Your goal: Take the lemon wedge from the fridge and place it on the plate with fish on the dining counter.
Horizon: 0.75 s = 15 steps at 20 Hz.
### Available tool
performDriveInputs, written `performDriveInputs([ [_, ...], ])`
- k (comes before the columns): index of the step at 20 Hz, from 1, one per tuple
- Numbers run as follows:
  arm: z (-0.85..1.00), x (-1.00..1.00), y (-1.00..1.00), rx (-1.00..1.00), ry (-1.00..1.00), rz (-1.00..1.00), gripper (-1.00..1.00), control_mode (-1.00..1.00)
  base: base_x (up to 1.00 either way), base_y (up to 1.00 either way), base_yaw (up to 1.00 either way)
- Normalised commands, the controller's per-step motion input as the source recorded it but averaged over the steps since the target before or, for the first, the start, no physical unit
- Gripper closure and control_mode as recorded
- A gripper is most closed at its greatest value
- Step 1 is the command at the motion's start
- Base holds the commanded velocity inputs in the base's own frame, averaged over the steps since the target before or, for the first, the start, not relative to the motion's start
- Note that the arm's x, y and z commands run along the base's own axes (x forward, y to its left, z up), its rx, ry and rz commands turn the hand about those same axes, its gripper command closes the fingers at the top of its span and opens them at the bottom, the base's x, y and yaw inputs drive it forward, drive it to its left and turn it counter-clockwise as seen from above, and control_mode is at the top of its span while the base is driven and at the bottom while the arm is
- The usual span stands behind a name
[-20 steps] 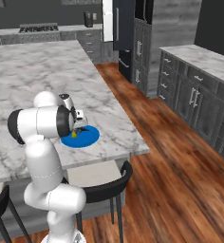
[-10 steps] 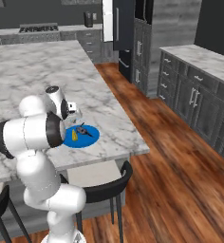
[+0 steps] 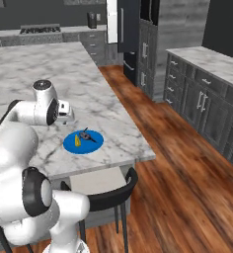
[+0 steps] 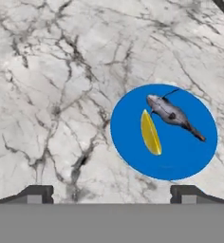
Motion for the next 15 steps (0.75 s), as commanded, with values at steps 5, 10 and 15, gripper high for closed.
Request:
performDriveInputs([
  [5, 0.89, -1.00, 0.00, -0.10, -0.81, -0.02, -1.00, -1.00, 0.00, 0.00, 0.00],
  [10, 0.16, -0.41, 0.00, -0.10, -0.29, -0.09, -1.00, -1.00, 0.00, 0.00, 0.00],
  [15, 0.02, -0.94, 0.37, -0.24, -0.61, 0.04, -1.00, -1.00, 0.00, 0.00, 0.00],
])
